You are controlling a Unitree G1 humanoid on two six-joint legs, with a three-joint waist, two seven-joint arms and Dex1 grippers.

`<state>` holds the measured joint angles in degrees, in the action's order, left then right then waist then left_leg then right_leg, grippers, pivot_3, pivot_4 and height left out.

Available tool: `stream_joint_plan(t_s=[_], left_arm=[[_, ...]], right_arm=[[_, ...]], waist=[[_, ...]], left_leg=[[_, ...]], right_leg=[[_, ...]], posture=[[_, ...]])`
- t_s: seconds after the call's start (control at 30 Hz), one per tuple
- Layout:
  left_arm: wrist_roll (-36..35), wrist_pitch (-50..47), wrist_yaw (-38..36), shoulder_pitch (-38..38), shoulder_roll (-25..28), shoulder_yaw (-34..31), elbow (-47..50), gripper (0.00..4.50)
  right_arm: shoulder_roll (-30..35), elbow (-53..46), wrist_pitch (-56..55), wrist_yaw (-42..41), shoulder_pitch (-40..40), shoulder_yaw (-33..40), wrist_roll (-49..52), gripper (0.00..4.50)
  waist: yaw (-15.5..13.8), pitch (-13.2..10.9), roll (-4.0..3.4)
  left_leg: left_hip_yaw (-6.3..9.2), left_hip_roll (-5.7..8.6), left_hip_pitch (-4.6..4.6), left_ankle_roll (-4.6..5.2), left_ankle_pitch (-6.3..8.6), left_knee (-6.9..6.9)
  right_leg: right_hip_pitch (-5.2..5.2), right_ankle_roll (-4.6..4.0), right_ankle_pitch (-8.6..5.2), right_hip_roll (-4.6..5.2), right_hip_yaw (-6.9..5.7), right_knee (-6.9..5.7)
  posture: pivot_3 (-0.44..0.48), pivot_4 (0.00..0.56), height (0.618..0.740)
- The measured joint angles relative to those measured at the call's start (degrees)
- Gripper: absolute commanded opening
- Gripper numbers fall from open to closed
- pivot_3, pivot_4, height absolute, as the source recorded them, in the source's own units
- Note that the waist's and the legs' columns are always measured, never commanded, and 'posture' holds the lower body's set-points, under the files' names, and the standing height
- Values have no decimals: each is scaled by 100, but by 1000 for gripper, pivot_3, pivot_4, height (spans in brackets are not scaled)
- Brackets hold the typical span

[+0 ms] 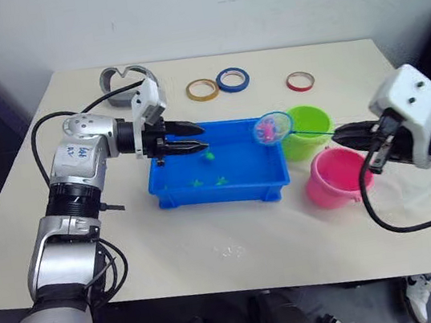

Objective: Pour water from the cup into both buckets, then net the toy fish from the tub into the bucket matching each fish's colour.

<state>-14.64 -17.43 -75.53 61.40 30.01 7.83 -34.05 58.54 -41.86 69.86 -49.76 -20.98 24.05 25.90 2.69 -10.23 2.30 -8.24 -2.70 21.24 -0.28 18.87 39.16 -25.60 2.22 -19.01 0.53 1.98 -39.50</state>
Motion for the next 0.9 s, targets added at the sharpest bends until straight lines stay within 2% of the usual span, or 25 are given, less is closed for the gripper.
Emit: stream_joint_plan(t_s=[0.13, 0.33, 0.43, 0.67, 0.9], left_arm=[[53, 265, -136, 207, -192, -1, -362, 2115], [152, 599, -291, 517, -449, -2, -977, 2115], [182, 741, -315, 613, -585, -2, -1213, 2115], [273, 909, -406, 735, -665, -6, -1442, 2115], [358, 954, -411, 751, -673, -9, -1606, 2115]], right_arm=[[406, -205, 202, -232, 909, 1110, -9, 0], [539, -506, 161, -720, 2445, 2656, -287, 0], [524, -634, -154, -856, 3210, 3049, -585, 0], [457, -949, -1421, -885, 4233, 3034, -1376, 0], [460, -967, -3106, -745, 4752, 2679, -2587, 0]], waist=[[-10, 0, 0], [-33, 0, 0], [-55, 0, 0], [-47, 0, 1], [-52, 0, 1]], left_leg=[[-2, 1, 0, 1, 1, -2], [-1, 2, -4, 0, 1, -2], [0, 2, -5, 1, 1, -1], [-1, 2, -6, -2, 1, -1], [-3, 3, -8, -2, 0, -1]], right_leg=[[1, 2, 1, -1, 3, 2], [6, 5, 2, -5, 5, 2], [8, 7, 3, -6, 5, 5], [8, 8, 3, -10, 6, 4], [9, 8, 3, -10, 7, 4]], posture=[[0, 150, 738], [0, 150, 738], [0, 150, 738], [0, 150, 738], [0, 150, 738]])
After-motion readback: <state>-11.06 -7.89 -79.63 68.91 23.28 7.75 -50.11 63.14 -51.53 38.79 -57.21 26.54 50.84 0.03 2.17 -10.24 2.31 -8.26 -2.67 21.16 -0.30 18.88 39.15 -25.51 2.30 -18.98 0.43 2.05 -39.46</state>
